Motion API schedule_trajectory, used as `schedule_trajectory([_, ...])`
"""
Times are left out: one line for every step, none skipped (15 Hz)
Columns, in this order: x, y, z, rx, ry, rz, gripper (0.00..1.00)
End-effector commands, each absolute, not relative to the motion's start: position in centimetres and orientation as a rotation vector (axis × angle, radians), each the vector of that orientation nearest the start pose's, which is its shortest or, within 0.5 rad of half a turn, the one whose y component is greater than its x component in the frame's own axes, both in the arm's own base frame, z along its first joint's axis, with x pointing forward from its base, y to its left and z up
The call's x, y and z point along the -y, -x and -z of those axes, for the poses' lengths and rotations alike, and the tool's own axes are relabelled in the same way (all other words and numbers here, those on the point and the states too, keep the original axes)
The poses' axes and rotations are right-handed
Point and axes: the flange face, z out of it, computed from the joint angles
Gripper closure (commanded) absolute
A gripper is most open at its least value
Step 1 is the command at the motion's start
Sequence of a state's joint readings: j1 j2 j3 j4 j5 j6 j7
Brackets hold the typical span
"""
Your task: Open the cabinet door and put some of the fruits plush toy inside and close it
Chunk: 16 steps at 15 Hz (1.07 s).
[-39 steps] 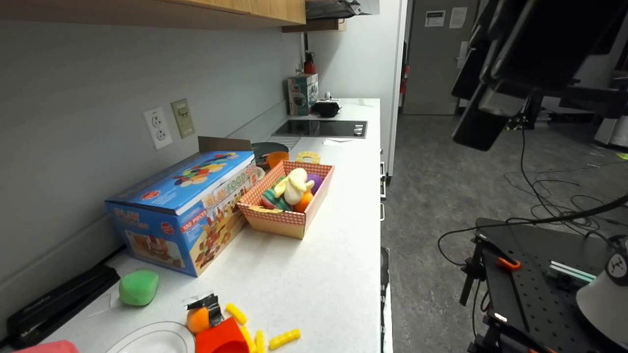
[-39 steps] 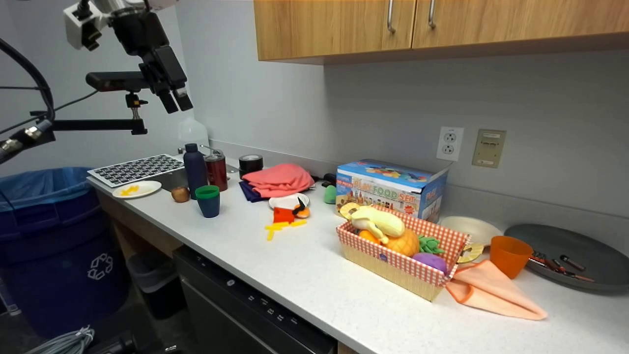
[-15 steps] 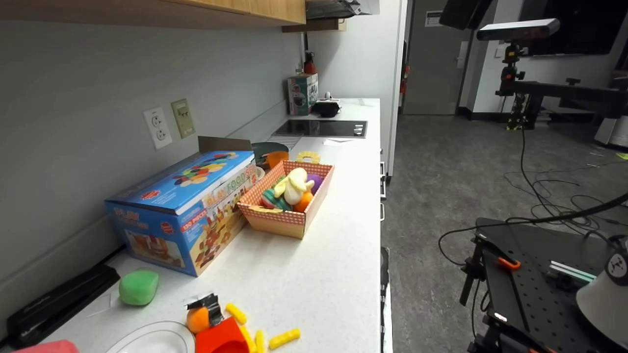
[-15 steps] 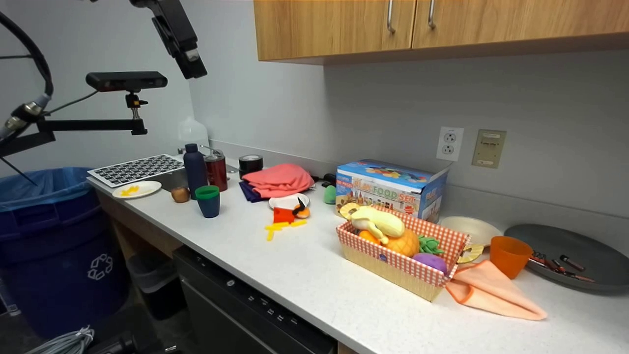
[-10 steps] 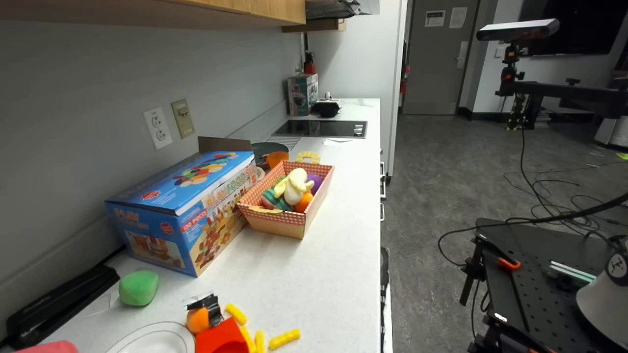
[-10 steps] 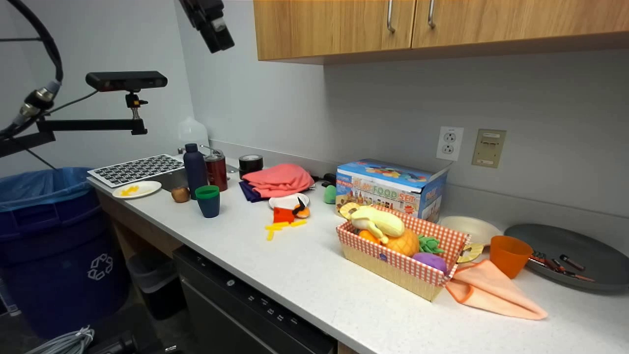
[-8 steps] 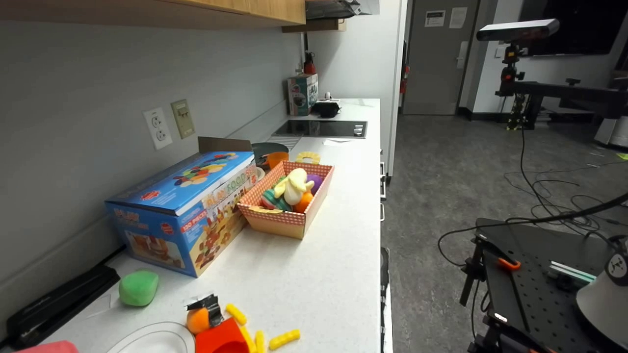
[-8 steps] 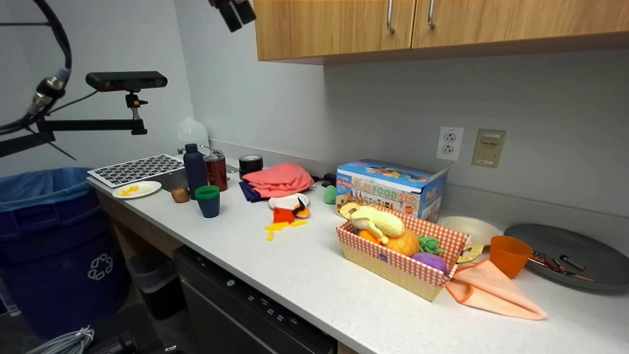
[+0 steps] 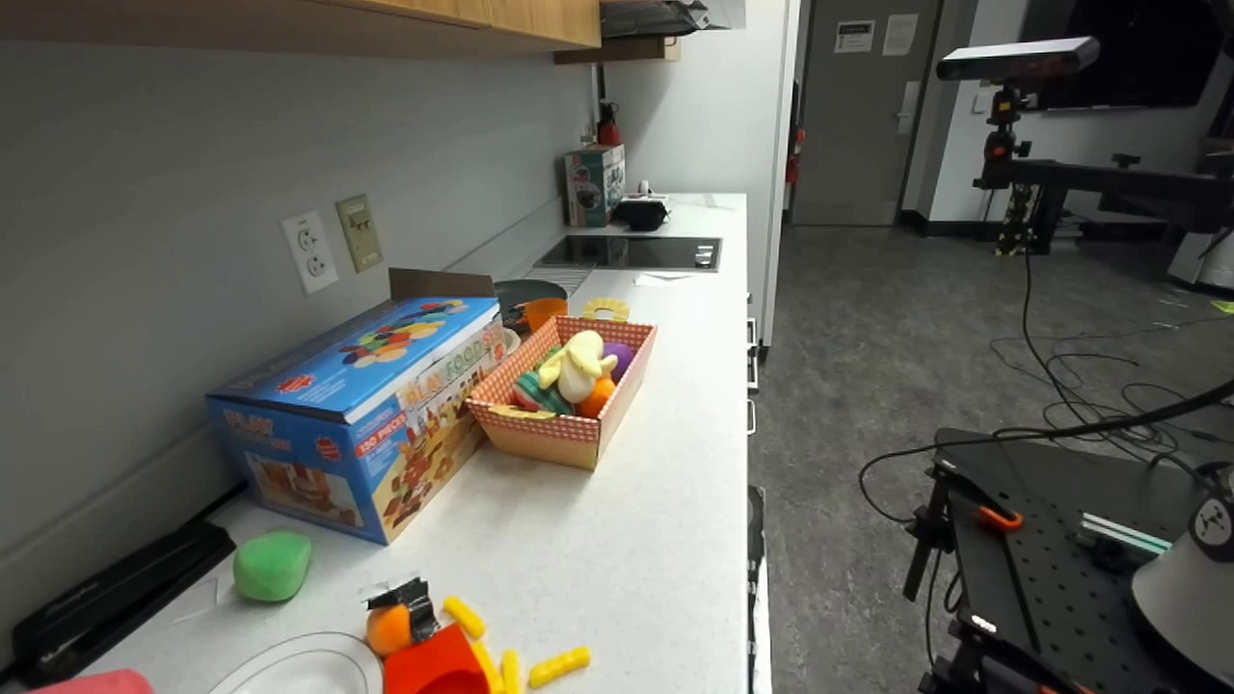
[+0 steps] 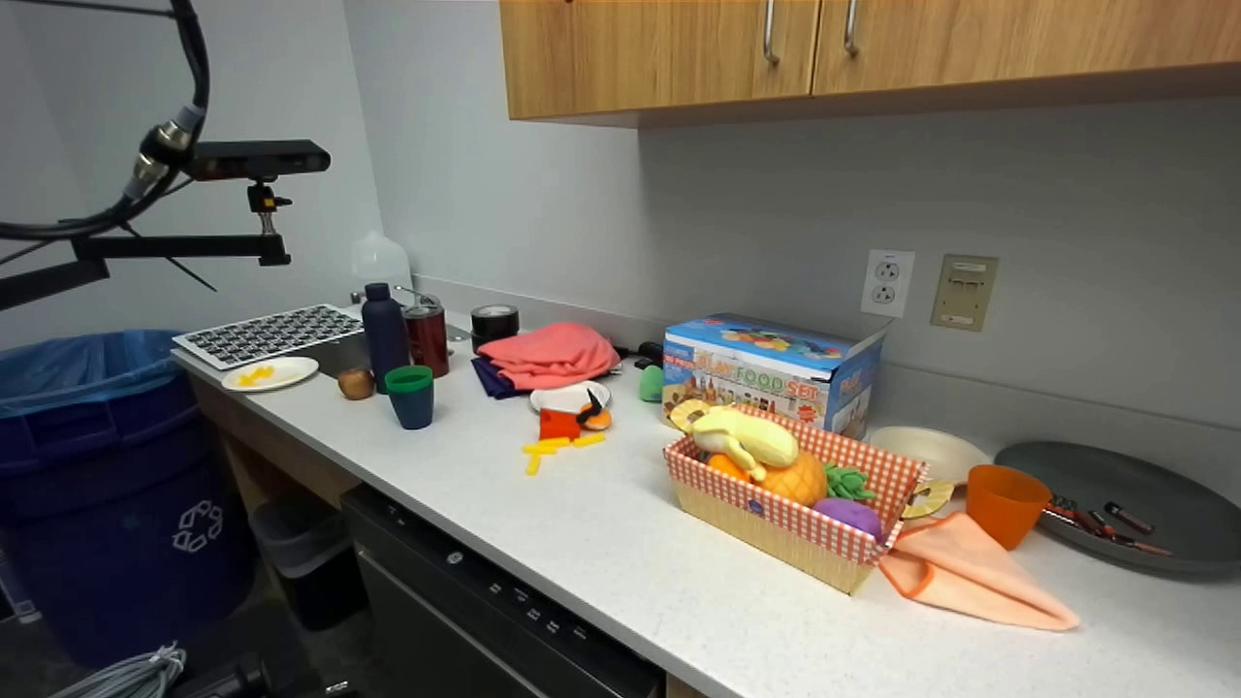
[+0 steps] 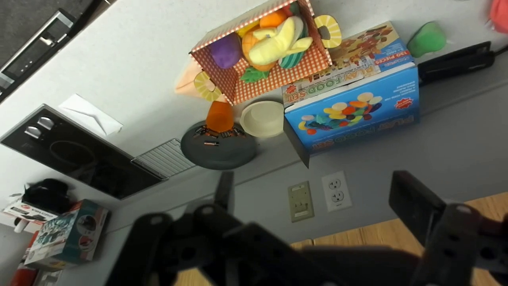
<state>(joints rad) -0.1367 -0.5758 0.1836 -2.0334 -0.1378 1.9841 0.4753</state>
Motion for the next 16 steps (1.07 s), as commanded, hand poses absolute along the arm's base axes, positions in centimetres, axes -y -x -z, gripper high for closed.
schedule_trajectory([-3.7, -40.2, -71.8, -0.633, 3.051, 0.895, 0.00])
schedule_trajectory([-3.1, -40.7, -71.8, -0.672, 3.060, 0.917, 0.00])
schedule_trajectory([-2.0, -41.8, -71.8, -0.693, 3.062, 0.925, 0.00])
schedule_trajectory([-1.0, -42.6, -71.7, -0.707, 3.073, 0.937, 0.00])
schedule_trajectory([0.2, -43.7, -71.8, -0.712, 3.076, 0.952, 0.00])
schedule_trajectory([1.3, -44.6, -71.9, -0.718, 3.075, 0.969, 0.00])
schedule_trajectory([2.3, -45.7, -72.0, -0.720, 3.070, 0.991, 0.00])
schedule_trajectory([3.1, -46.8, -72.0, -0.717, 3.065, 1.011, 0.00])
schedule_trajectory([3.8, -48.0, -72.2, -0.706, 3.054, 1.041, 0.00])
schedule_trajectory([4.4, -49.2, -72.3, -0.698, 3.037, 1.070, 0.00])
schedule_trajectory([4.7, -50.4, -72.6, -0.681, 3.015, 1.101, 0.00])
schedule_trajectory([4.9, -51.5, -72.8, -0.665, 2.996, 1.133, 0.00])
schedule_trajectory([5.1, -52.7, -73.0, -0.645, 2.967, 1.171, 0.00])
schedule_trajectory([5.3, -53.8, -73.1, -0.664, 2.947, 1.189, 0.00])
schedule_trajectory([5.5, -54.6, -73.2, -0.677, 2.929, 1.208, 0.00])
schedule_trajectory([5.1, -52.5, -72.2, -0.683, 2.962, 1.164, 0.00])
